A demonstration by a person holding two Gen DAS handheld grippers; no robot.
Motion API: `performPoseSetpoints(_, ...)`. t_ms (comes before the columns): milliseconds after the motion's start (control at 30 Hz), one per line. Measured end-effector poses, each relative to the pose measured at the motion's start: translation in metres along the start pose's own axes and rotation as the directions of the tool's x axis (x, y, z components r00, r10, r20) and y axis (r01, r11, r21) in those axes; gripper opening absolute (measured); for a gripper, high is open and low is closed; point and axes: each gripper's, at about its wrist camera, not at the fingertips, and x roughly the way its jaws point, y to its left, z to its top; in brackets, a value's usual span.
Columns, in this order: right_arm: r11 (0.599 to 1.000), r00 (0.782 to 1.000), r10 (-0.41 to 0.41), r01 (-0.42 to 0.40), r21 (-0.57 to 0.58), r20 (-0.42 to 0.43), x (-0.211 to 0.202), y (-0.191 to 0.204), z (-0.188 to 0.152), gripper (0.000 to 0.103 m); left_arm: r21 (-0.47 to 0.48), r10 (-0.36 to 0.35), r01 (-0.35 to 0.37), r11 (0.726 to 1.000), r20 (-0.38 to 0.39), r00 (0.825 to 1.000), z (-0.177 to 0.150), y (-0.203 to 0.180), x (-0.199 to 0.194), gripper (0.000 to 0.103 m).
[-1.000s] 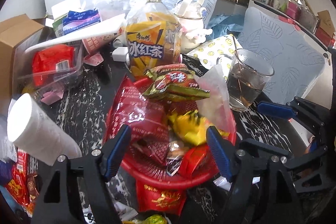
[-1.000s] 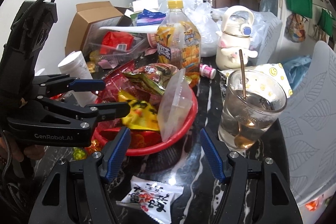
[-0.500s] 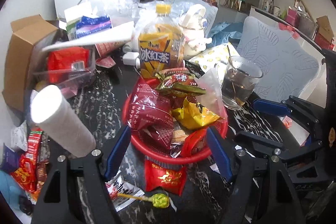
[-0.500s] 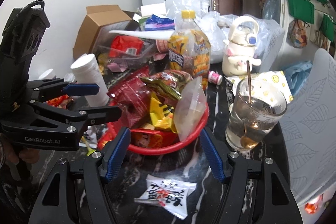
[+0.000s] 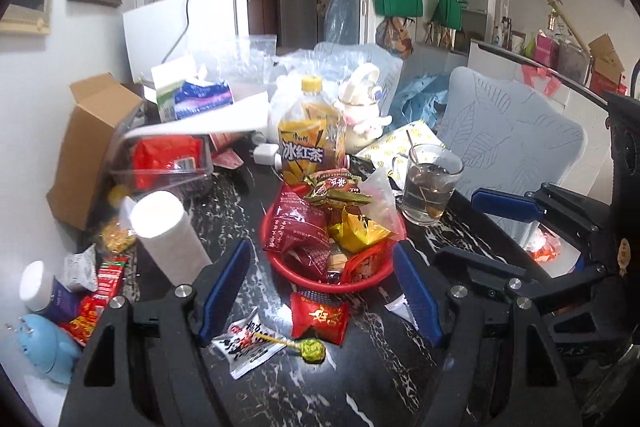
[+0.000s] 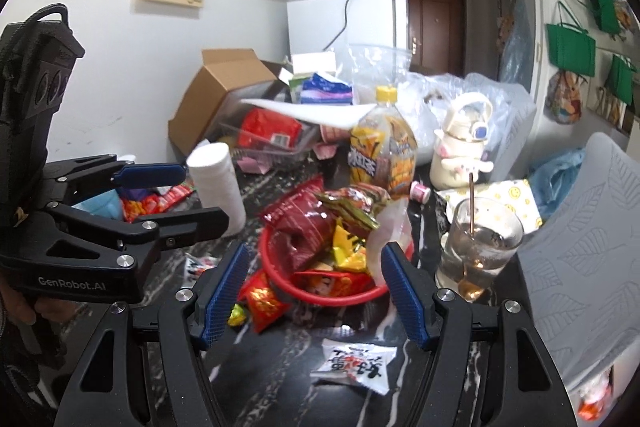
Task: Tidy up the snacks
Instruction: 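Withdraw both open grippers from the basket back over the table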
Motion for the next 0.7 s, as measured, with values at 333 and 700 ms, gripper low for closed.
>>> performPoseSetpoints(333,1.0,0.999,-0.003,0.003,0.001,0.047,-0.043,0.024,-0.01,0.069,0.01,0.0,0.0,1.0,0.053,0.999,-0.017,-0.012,-0.051,0.073)
performPoseSetpoints(700,1.0,0.998,-0.005,0.005,-0.005,0.057,-0.076,0.054,-0.035,0.069,-0.013,-0.023,0.024,1.0,0.049,0.999,-0.052,-0.016,-0.081,0.073)
